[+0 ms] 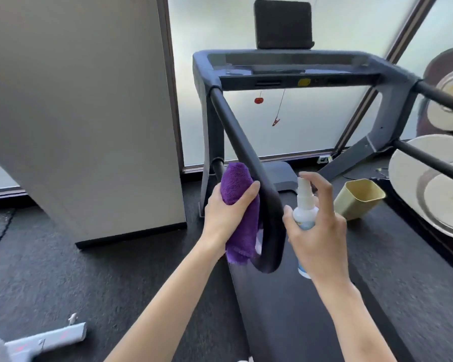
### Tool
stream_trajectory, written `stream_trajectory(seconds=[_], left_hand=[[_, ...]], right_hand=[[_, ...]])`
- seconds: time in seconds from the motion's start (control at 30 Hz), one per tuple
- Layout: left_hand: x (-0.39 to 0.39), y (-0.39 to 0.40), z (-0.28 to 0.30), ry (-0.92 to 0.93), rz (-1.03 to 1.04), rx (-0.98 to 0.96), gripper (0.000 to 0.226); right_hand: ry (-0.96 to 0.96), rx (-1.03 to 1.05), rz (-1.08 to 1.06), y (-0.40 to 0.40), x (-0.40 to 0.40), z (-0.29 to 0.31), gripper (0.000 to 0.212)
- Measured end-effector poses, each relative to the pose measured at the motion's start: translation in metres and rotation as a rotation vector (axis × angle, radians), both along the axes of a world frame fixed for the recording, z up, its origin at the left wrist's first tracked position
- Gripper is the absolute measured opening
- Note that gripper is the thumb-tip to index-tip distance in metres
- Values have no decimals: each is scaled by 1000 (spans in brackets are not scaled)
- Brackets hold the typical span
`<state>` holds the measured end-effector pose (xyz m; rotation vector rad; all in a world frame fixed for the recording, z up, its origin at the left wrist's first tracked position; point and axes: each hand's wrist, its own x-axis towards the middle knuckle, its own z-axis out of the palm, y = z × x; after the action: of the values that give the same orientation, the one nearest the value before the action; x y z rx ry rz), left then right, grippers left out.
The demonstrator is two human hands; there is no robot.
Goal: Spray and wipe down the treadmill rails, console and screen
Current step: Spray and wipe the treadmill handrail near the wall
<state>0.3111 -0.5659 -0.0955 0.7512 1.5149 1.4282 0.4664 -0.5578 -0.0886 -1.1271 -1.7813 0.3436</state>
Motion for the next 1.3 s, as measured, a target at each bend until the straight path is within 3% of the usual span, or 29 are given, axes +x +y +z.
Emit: stream_trajectory(seconds=[0.23,0.47,0.67,0.83,1.0,1.13,1.3], left_hand=[[-80,-18,9,8,-168,51,59],[-161,-13,-5,-141,-226,9,66],[-200,37,-34,-46,-192,15,52],[-228,90,-39,18,-313,-60,70],[-252,135,-54,35,-347,-89,61],[-258,163,-73,46,-397,-121,54],[-261,199,-88,33,-573,-128,48]], right_hand=[[-48,-52,-162,-46,-73,10,56],[-51,-99,-250,-60,-139,-12,55],[-24,-142,-336,-18,-181,-51,66],[43,-230,-440,34,-209,-75,65],[71,-277,-544,67,-227,-87,60],[-12,-309,-692,74,-238,-98,64],[28,-380,-844,86,-254,-114,69]])
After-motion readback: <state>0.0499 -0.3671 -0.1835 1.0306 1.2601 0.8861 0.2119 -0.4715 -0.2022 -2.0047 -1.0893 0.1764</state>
